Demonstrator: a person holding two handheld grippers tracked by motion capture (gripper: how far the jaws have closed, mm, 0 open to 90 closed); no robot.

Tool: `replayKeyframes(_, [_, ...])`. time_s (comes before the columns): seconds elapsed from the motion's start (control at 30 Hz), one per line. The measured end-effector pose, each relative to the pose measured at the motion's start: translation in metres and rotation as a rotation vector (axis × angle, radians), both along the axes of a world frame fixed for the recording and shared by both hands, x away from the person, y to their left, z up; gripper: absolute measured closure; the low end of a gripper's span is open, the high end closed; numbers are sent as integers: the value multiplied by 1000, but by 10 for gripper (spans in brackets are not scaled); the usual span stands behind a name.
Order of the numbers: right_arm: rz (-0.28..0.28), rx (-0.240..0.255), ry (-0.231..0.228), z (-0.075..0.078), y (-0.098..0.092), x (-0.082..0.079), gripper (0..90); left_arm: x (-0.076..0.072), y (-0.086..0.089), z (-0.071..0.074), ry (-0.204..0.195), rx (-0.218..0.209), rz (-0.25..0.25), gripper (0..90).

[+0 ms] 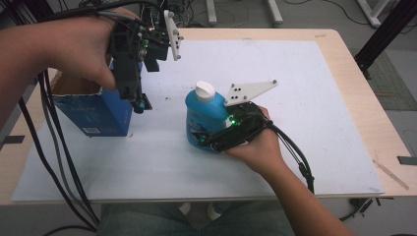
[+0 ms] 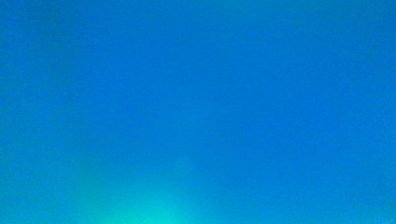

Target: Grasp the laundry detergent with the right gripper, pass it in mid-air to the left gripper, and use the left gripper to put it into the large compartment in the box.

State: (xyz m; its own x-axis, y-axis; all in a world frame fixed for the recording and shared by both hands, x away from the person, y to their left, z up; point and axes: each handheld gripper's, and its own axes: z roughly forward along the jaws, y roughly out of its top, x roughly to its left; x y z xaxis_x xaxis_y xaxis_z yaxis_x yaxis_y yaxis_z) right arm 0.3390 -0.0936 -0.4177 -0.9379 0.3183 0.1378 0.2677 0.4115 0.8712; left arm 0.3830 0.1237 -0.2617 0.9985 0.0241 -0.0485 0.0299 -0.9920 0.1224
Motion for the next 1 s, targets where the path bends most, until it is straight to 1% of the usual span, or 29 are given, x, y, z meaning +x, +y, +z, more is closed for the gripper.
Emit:
replayKeyframes(0.07, [-7, -1, -5, 0, 0, 0, 182, 0, 0, 0, 3, 2, 3, 18])
replayKeyframes(0.13, [-5, 3, -4, -1, -1, 0, 206, 0, 0, 0, 4, 0, 6, 18])
replayKeyframes(0.33, [-13, 22, -12, -2, 0, 0, 207, 1, 0, -1, 4, 2, 5, 18])
replayKeyframes(0.37, [-14, 24, -14, -2, 0, 0, 228, 1, 0, -1, 4, 2, 5, 18])
replayKeyframes(0.4, [-14, 24, -14, -2, 0, 0, 228, 1, 0, -1, 4, 4, 3, 18])
replayKeyframes(0.43, [-10, 32, -19, -3, 0, -1, 252, 1, 0, -1, 6, 5, 4, 18])
replayKeyframes(0.73, [-18, 48, -34, -5, 0, -4, 280, 2, -2, -2, 7, 6, 6, 18])
replayKeyframes(0.8, [-14, 54, -36, -5, 0, -4, 317, 2, -2, -2, 6, 7, 4, 17])
replayKeyframes(1.0, [-11, 65, -46, -6, 1, -5, 333, 1, -1, -1, 7, 6, 8, 18])
